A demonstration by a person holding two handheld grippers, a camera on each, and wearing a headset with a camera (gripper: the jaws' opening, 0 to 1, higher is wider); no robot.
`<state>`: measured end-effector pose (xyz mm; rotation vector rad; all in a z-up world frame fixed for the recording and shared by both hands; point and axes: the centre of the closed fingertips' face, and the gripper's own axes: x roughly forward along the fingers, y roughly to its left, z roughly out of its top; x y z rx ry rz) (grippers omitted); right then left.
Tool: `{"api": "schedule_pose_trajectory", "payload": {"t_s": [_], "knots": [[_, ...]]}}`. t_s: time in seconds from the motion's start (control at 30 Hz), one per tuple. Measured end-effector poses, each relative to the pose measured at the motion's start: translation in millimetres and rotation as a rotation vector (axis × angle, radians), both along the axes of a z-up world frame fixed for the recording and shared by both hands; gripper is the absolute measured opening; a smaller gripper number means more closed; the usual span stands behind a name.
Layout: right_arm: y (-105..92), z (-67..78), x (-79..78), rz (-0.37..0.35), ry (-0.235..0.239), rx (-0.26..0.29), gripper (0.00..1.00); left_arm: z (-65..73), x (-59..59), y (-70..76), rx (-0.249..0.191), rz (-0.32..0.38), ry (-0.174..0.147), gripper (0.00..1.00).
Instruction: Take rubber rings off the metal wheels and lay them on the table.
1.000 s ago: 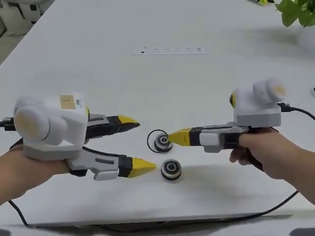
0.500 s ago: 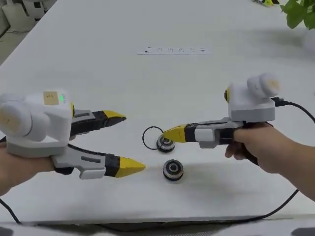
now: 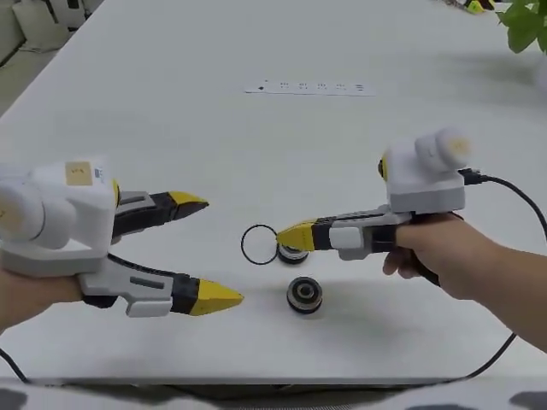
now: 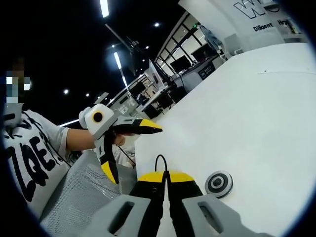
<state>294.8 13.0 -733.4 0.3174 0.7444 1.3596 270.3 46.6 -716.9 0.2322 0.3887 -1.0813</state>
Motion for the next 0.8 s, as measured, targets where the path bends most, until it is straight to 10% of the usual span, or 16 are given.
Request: {"api": "schedule_pose_trajectory", "payload": {"t_s": [0.8], "knots": [[15.6, -27.6, -12.4, 0.048, 0.012, -0.078, 0.0, -6.9, -6.1, 11.8, 0.016, 0.025, 0.01, 0.81]]}}
